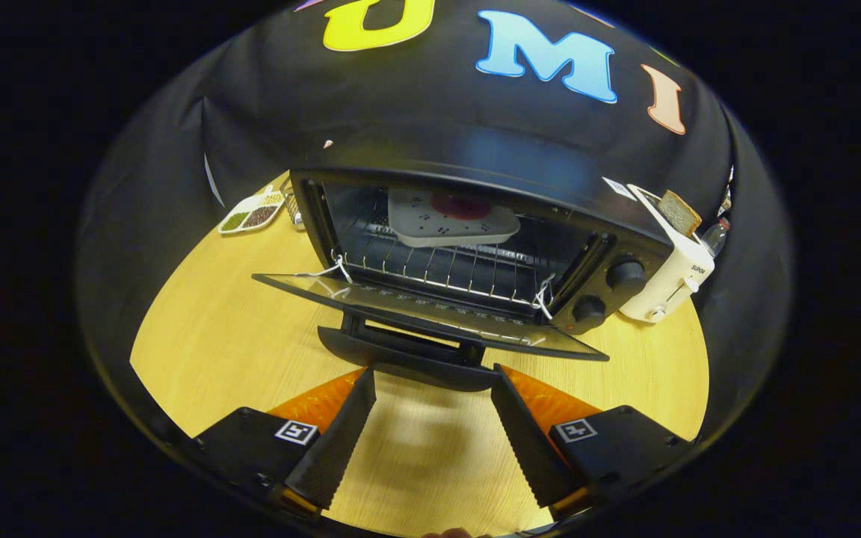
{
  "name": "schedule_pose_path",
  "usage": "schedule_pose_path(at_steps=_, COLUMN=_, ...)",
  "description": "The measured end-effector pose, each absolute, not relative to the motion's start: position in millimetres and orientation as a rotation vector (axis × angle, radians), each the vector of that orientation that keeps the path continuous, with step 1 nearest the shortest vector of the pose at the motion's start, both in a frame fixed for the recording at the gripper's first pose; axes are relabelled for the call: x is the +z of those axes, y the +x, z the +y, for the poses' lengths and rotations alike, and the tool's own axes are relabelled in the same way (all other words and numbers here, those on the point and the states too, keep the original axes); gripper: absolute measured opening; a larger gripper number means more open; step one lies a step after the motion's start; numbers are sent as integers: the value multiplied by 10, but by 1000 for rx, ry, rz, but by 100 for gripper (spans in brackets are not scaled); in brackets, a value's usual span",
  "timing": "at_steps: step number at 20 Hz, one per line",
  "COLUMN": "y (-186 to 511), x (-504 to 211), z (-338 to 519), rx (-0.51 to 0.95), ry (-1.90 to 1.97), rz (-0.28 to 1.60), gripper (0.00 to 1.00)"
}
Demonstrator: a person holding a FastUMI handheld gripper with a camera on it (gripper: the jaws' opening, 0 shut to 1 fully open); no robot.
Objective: Open the toaster oven, put the food inside, and close the toaster oven door.
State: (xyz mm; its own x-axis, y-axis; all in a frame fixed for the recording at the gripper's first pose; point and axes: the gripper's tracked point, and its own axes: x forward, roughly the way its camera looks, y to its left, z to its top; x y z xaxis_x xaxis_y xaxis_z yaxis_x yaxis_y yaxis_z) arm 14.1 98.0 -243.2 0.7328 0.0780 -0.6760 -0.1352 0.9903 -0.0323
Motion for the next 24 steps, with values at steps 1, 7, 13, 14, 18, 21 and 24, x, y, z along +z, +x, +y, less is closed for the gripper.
schedule_pose_path(at_steps=1, y=175, x=-2358, z=974, rx=110, ry=-60, rz=711, gripper=99)
schedule_pose_path(at_steps=7, y=484, x=-1551, z=836, rx=57, ry=1, rz=519, gripper=99)
schedule_pose_path(at_steps=13, y=323, x=-596, z=289, rx=-28, ry=7, rz=257, gripper=99)
schedule_pose_path(at_steps=14, y=264, x=-440, z=182, rx=-42, ry=-7, rz=214, gripper=99)
schedule_pose_path(at_steps=18, y=25, x=59, z=-89, rx=-67, ry=-20, rz=85, gripper=99)
schedule_pose_path(at_steps=21, y=-248, x=295, z=-320, rx=-103, ry=-7, rz=22, gripper=98)
schedule_pose_path(at_steps=24, y=-503, x=482, z=-573, rx=-150, ry=-13, rz=-42, gripper=98)
